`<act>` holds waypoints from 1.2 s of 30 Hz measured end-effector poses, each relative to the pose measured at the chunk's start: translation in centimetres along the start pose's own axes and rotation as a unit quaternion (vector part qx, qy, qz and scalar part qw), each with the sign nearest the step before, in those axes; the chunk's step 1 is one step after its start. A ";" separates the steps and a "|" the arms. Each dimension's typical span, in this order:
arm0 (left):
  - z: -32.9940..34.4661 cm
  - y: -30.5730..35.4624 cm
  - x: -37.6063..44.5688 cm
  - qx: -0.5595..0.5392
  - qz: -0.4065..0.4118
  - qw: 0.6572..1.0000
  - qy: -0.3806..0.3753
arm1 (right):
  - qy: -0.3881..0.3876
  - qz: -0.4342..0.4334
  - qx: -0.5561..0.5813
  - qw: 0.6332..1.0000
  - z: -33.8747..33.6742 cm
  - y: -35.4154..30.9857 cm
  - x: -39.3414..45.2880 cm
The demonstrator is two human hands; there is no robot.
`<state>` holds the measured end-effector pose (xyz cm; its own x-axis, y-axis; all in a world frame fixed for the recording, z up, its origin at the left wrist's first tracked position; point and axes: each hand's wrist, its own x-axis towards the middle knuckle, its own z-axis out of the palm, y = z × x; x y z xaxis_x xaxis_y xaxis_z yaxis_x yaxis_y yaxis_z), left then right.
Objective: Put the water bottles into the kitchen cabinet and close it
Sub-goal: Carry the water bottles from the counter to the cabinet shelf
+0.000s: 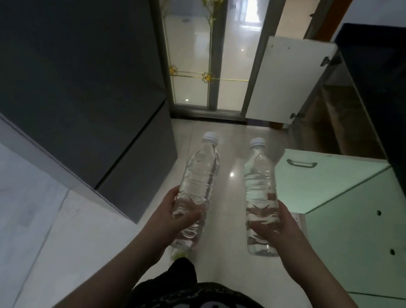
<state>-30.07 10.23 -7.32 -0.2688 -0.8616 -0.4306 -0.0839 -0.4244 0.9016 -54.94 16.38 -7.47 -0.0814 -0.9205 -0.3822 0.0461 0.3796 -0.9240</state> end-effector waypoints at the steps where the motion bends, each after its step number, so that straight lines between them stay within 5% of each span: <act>1: -0.8 0.7 1.4 0.006 0.004 1.000 -0.004 | 0.013 0.002 -0.002 1.000 0.2 -0.9 1.4; 15: -7.0 10.7 19.2 0.085 0.011 0.993 -0.076 | 0.162 0.002 0.007 0.987 4.9 -7.3 16.9; 36: 9.2 23.5 49.0 0.189 -0.003 0.953 -0.239 | 0.285 0.010 0.063 0.956 -12.8 -14.6 38.2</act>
<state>-54.05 -39.42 -6.90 -0.6652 -0.5962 -0.4496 -0.4024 -0.2210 0.8884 -71.48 -23.12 -8.77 -0.6071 -0.6997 -0.3766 0.1695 0.3491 -0.9216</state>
